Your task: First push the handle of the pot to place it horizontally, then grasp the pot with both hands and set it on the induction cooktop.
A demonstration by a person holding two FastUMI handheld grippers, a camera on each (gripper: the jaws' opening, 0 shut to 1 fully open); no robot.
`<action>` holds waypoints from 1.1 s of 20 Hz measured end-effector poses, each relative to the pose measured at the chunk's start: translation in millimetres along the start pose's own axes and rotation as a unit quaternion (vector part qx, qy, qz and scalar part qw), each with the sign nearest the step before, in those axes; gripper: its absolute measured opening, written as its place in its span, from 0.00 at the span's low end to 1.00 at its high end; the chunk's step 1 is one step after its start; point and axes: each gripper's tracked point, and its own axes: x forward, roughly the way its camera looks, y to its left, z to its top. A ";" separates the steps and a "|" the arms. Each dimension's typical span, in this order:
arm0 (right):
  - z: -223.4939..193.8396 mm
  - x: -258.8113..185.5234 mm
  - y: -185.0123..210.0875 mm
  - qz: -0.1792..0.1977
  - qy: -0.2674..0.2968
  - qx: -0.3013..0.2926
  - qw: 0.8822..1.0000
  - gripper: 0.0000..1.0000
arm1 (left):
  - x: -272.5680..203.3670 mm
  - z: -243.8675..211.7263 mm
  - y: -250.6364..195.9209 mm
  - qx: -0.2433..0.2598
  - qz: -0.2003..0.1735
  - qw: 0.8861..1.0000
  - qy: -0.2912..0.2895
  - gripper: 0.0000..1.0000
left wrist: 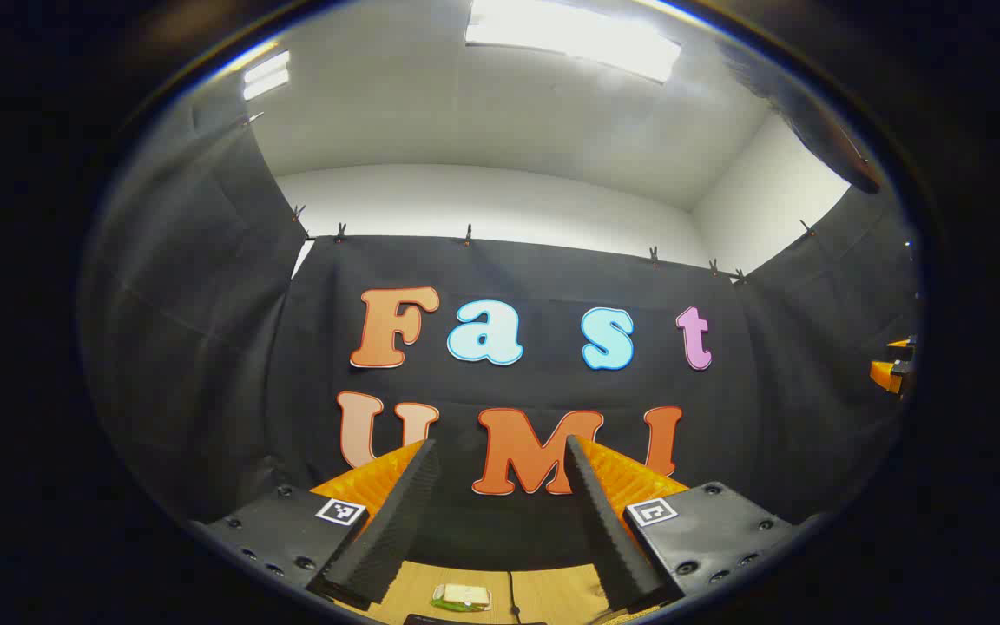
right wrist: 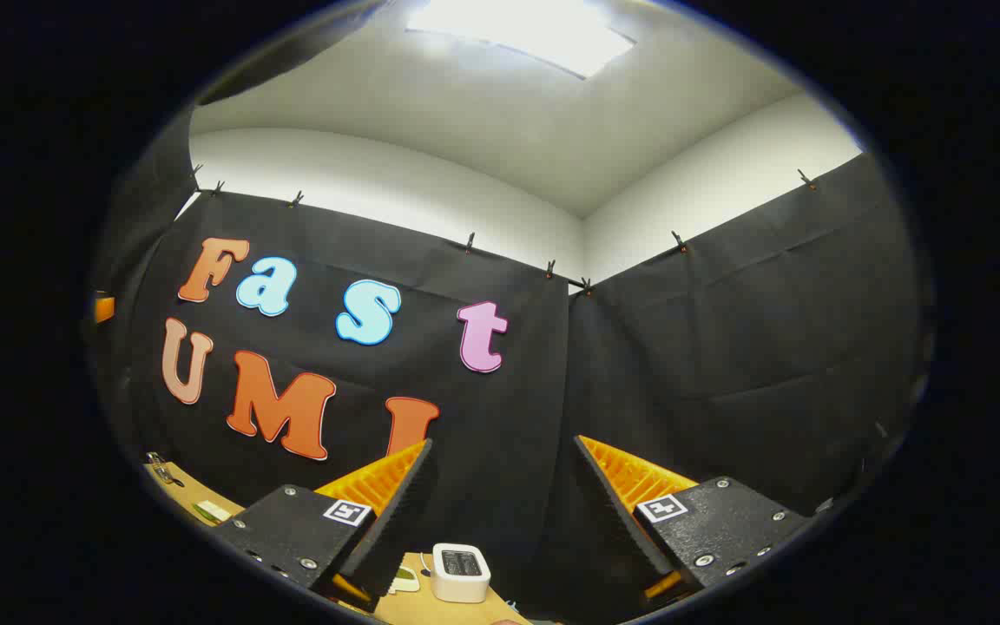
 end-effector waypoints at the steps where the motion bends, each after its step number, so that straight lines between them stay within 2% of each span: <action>1: -0.9 0.3 -2.5 -0.002 0.001 -0.002 1.000 0.96 | 0.9 -1.7 -3.2 -0.001 -0.002 1.000 0.001 0.97; 3: -2.4 1.4 -6.9 -0.004 0.001 -0.005 1.000 0.96 | 3.7 -3.9 -9.9 -0.006 -0.005 1.000 0.001 0.97; 4: -5.2 1.6 -10.2 -0.005 0.003 -0.005 1.000 0.95 | 4.5 -5.0 -13.8 -0.007 -0.007 1.000 0.001 0.94; 14: -17.8 -0.5 -41.7 -0.030 0.019 -0.017 0.999 0.95 | 18.8 -5.4 -42.5 0.000 -0.005 1.000 -0.015 0.94; 16: -19.0 -2.2 -45.0 -0.031 0.019 -0.016 0.999 0.95 | 18.5 -11.4 -49.5 -0.002 -0.014 1.000 -0.007 0.97; 18: -23.2 -1.8 -48.0 -0.032 0.023 -0.017 0.999 0.95 | 18.9 -21.4 -59.8 -0.002 -0.021 1.000 0.007 0.94; 20: -27.7 -2.7 -50.5 -0.033 0.028 -0.017 0.999 0.95 | 17.4 -28.1 -64.5 -0.003 -0.026 1.000 0.017 0.97; 21: -29.0 -2.2 -50.1 -0.033 0.030 -0.016 0.999 0.95 | 17.8 -30.5 -66.9 -0.004 -0.028 0.999 0.020 0.94; 22: -31.3 -2.7 -50.0 -0.031 0.032 -0.015 0.999 0.95 | 18.0 -32.6 -67.8 -0.005 -0.029 0.999 0.023 0.97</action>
